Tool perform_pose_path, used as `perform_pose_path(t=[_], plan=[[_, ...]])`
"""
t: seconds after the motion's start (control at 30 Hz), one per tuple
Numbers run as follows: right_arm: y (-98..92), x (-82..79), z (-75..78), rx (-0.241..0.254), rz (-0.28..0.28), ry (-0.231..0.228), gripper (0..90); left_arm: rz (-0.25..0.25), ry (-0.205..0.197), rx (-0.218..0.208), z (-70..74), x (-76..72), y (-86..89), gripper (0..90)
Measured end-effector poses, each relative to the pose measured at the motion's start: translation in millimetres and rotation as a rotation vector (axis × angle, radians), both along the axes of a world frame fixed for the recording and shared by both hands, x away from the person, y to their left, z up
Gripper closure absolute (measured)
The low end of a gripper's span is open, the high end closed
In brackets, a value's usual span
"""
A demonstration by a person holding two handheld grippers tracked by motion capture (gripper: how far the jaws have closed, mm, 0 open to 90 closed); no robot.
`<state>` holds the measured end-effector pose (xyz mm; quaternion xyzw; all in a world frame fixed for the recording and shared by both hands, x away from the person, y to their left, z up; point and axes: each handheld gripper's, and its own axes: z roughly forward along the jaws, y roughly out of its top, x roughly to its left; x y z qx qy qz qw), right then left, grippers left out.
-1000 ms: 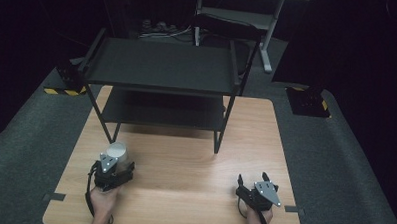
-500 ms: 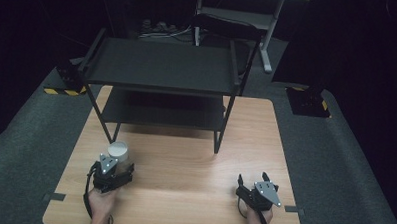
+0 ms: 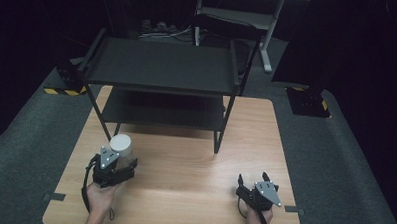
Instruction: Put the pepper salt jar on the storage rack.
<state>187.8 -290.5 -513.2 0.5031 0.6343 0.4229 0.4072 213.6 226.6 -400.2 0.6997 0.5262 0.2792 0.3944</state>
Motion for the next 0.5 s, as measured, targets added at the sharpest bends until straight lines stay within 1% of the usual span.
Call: perform_pose_path(t=[0.07, 0.1, 0.13, 0.17, 0.2, 0.23, 0.27, 0.3, 0.37, 0.43, 0.5], plan=[[-0.1, -0.4, -0.2, 0.001, -0.001, -0.002, 11.7, -0.019, -0.003, -0.011, 9.8, 3.7, 0.6, 27.1], [-0.4, -0.8, -0.6, 0.004, -0.002, -0.005, 11.6, -0.035, -0.005, -0.018, 18.4, 7.3, 0.6, 27.1], [-0.7, -1.0, -0.8, 0.007, -0.003, -0.006, 11.5, -0.035, -0.005, -0.018, 18.4, 7.3, 0.6, 27.1], [-0.9, -1.2, -1.0, 0.009, -0.004, -0.007, 11.5, -0.057, -0.003, -0.023, 30.3, 12.7, 0.5, 27.1], [-0.9, -1.2, -1.0, 0.009, -0.004, -0.007, 11.5, -0.057, -0.003, -0.023, 30.3, 12.7, 0.5, 27.1], [-1.6, -1.5, -1.5, 0.014, -0.004, -0.011, 11.4, -0.075, -0.006, -0.028, 38.3, 16.7, 0.3, 27.1], [-1.6, -1.5, -1.5, 0.014, -0.004, -0.011, 11.4, -0.075, -0.006, -0.028, 38.3, 16.7, 0.3, 27.0], [-2.1, -1.4, -1.6, 0.016, -0.003, -0.011, 11.3, -0.084, -0.01, -0.028, 42.8, 18.9, -0.4, 27.1], [-2.4, -1.6, -1.7, 0.017, -0.002, -0.012, 11.3, -0.103, -0.015, -0.032, 51.5, 24.2, -1.2, 27.1], [-2.6, -2.0, -2.2, 0.019, -0.005, -0.016, 11.2, -0.122, -0.016, -0.05, 60.1, 32.2, 0.2, 27.1], [-3.1, -2.6, -2.9, 0.024, -0.009, -0.021, 11.1, -0.129, -0.023, -0.045, 66.7, 38.4, -1.6, 27.1]])
